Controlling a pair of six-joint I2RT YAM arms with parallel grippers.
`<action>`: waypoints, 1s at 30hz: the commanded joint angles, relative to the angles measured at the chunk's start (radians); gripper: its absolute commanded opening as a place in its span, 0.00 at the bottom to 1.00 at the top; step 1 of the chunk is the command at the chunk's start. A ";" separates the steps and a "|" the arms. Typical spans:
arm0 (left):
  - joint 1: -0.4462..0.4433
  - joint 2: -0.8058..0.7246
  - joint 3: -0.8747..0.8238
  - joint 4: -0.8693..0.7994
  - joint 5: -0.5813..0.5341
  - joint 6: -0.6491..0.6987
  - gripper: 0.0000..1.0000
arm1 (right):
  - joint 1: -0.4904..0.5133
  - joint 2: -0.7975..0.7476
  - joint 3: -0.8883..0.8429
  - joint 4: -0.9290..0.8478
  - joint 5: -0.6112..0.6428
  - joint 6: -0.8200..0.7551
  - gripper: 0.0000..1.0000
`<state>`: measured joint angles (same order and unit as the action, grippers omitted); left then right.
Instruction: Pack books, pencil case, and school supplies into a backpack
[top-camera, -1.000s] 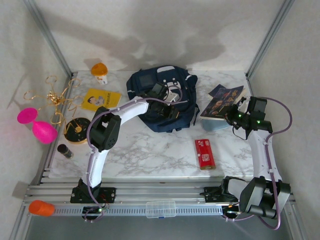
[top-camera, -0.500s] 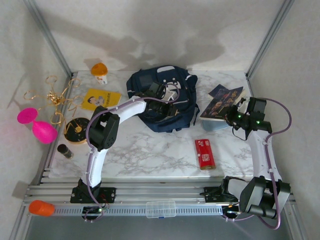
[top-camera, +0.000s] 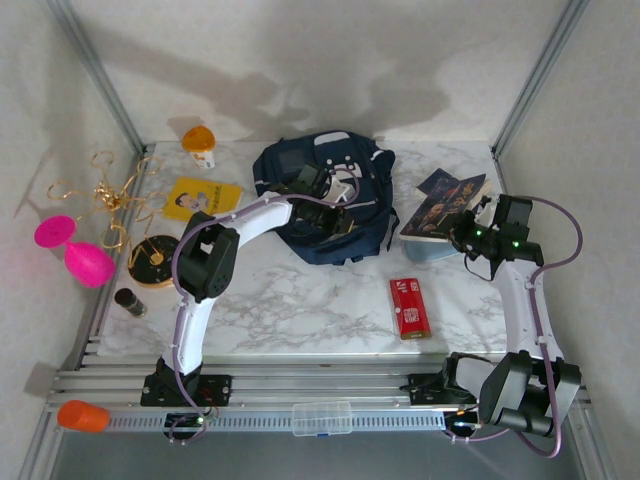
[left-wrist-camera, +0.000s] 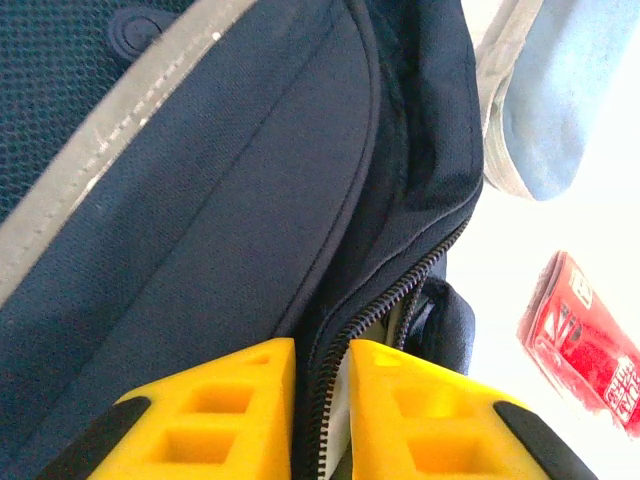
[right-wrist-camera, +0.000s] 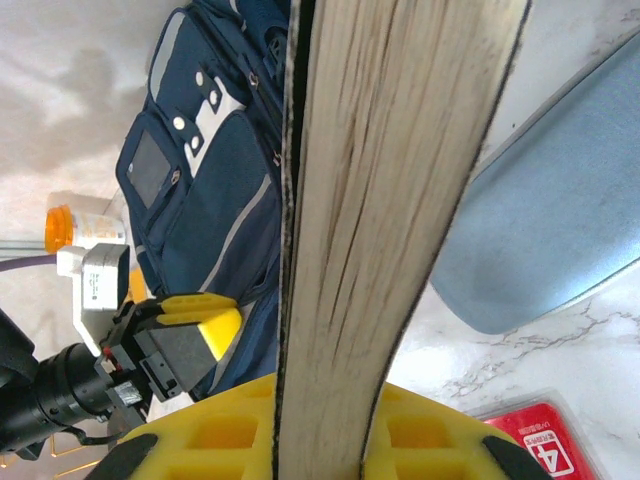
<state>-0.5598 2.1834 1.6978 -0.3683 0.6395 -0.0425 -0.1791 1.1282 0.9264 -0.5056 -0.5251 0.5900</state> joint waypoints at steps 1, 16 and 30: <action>-0.006 0.015 0.020 -0.061 -0.019 0.053 0.17 | -0.010 -0.010 0.002 0.073 -0.039 -0.022 0.00; -0.027 -0.095 0.076 -0.108 -0.096 0.052 0.00 | -0.011 -0.013 0.028 0.051 -0.091 -0.025 0.00; -0.167 -0.314 0.076 -0.014 -0.541 0.076 0.00 | 0.028 -0.045 0.054 -0.091 -0.242 -0.036 0.00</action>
<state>-0.7002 1.9427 1.7432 -0.4480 0.2306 0.0231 -0.1703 1.1217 0.9405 -0.5945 -0.6861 0.5713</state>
